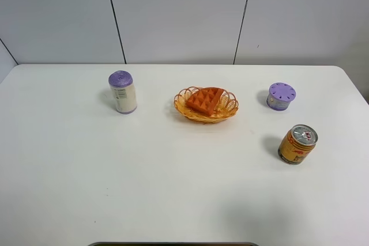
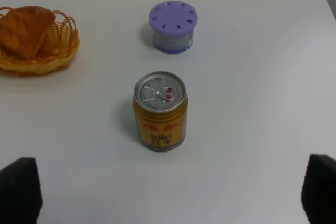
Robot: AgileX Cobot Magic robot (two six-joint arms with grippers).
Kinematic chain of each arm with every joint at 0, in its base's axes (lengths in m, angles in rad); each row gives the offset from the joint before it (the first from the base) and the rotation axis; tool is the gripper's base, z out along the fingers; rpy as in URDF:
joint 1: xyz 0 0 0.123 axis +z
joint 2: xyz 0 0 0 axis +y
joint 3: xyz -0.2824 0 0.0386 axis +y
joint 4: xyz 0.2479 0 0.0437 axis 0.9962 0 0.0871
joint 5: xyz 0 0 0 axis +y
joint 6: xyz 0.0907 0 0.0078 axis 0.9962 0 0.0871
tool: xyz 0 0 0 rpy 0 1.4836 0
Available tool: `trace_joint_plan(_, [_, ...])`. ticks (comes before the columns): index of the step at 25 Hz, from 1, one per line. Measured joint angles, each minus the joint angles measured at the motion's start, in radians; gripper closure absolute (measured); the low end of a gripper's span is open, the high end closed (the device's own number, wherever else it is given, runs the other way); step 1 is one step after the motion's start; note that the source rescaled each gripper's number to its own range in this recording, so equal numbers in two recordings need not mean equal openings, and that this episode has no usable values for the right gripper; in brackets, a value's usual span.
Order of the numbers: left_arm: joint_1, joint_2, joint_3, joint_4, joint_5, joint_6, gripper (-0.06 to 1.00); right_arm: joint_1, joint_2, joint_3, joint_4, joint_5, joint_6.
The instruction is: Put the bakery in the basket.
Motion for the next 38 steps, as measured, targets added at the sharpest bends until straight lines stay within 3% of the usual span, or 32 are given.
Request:
trace_joint_plan(5, [0.000,-0.108,0.085,0.000,-0.027,-0.009,-0.06,0.000,0.000,0.000,0.000,0.000,0.000])
trace_joint_plan(14, [0.000,-0.115,0.180,-0.024,-0.043,-0.019,-0.06,0.000,0.000,0.000,0.000,0.000,0.000])
trace_joint_plan(31, [0.000,-0.115,0.184,-0.026,-0.062,-0.019,-0.06,0.000,0.000,0.000,0.000,0.000,0.000])
trace_joint_plan(38, [0.072,-0.115,0.184,-0.026,-0.062,-0.020,-0.06,0.000,0.000,0.000,0.000,0.000,0.000])
